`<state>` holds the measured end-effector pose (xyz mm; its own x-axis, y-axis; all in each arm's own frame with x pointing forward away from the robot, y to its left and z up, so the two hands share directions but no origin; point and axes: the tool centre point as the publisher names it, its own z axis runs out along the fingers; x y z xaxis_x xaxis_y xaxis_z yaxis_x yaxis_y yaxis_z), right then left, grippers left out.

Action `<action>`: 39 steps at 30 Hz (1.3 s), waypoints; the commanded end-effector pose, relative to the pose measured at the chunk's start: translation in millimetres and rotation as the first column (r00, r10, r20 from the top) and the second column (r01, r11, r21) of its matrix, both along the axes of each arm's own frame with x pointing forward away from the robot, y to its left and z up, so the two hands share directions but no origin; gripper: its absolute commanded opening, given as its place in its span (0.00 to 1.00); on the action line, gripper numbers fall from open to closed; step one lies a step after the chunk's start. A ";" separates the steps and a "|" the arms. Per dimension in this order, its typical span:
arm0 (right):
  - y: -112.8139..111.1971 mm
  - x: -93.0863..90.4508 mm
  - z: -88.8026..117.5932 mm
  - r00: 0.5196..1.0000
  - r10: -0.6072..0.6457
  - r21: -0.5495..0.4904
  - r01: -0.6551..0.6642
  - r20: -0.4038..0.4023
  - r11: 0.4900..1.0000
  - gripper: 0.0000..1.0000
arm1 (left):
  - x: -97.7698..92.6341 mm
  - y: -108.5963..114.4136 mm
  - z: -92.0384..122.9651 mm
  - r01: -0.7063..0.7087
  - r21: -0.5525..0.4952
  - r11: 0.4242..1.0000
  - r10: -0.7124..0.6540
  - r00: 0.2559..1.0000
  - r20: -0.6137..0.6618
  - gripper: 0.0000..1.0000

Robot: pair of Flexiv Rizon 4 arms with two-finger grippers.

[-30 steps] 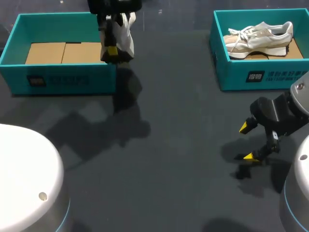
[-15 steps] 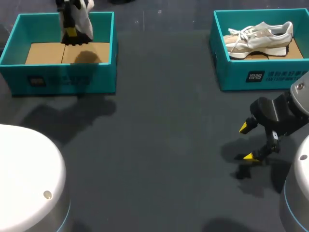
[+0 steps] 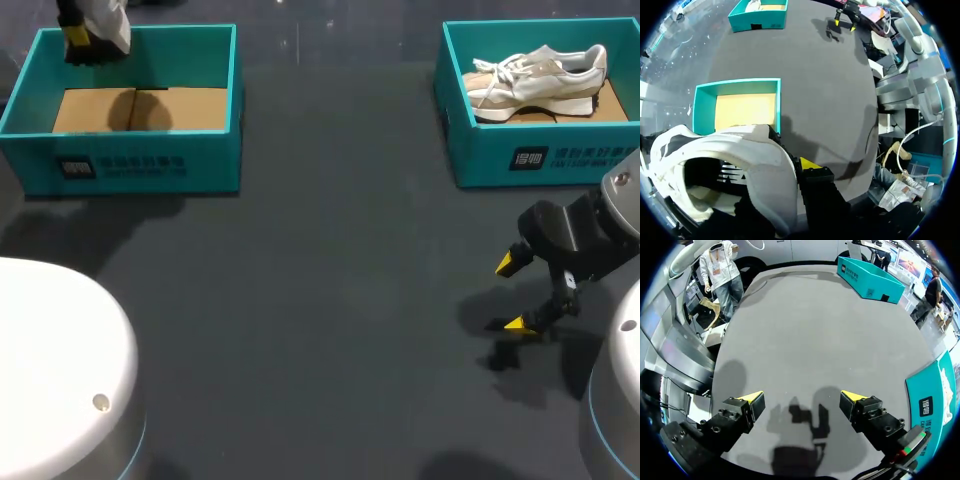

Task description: Take the shoe out of the shoebox, open the shoe tongue, remove and reinsert the insole, then place the shoe into the shoebox

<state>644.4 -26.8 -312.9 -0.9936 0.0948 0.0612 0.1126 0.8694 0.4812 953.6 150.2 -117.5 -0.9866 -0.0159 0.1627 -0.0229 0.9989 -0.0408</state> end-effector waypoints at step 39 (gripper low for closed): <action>0.1 -1.8 0.2 1.000 -0.001 -0.003 0.001 0.002 1.000 1.00 | 95.5 132.1 -51.1 0.718 0.109 0.687 -0.725 0.687 0.043 0.00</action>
<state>644.3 -26.8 -312.9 -0.9936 0.0946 0.0612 0.1124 0.8694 0.4812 1049.7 279.8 -165.0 -0.7772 0.6198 0.1088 0.6273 0.7767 0.0568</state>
